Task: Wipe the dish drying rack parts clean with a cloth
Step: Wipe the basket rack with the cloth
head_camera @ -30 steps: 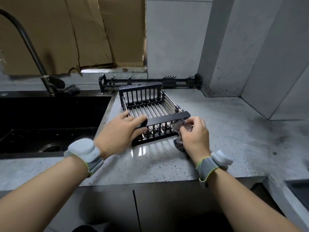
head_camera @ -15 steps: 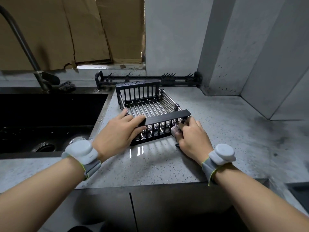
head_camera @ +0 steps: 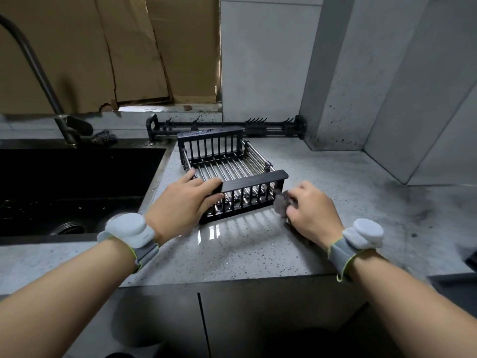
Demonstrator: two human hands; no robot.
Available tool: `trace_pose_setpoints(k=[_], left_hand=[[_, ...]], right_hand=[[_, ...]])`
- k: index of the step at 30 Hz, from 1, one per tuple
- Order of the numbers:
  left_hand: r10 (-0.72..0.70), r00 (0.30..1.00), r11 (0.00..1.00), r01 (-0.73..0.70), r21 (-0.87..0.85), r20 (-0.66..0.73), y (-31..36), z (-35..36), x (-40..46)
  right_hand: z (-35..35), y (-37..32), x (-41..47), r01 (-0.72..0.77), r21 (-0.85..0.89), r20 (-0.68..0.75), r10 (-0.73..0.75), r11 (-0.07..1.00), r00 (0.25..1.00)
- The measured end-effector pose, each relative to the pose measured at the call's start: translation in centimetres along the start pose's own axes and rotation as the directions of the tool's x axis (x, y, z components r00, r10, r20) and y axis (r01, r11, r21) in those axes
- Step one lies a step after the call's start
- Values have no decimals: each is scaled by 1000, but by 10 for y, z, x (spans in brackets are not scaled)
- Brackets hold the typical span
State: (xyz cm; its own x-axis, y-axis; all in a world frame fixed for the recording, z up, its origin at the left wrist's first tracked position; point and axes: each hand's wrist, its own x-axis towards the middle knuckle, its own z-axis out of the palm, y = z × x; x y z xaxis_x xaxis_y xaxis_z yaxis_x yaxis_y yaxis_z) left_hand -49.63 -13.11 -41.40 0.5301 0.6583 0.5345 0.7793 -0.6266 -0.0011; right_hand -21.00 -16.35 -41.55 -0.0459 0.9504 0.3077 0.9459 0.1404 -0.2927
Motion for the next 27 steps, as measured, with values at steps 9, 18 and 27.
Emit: trace_pose_setpoints(k=[9, 18, 27], left_hand=[[-22, 1000, 999, 22, -42, 4, -2, 3, 0], [27, 1000, 1000, -27, -6, -5, -6, 3, 0], [15, 1000, 1000, -15, -7, 12, -6, 4, 0]], right_hand=[[27, -29, 6, -157, 390, -291, 284, 907, 914], [38, -12, 11, 64, 18, -337, -54, 998, 940], [31, -8, 7, 172, -194, -29, -181, 966, 983]])
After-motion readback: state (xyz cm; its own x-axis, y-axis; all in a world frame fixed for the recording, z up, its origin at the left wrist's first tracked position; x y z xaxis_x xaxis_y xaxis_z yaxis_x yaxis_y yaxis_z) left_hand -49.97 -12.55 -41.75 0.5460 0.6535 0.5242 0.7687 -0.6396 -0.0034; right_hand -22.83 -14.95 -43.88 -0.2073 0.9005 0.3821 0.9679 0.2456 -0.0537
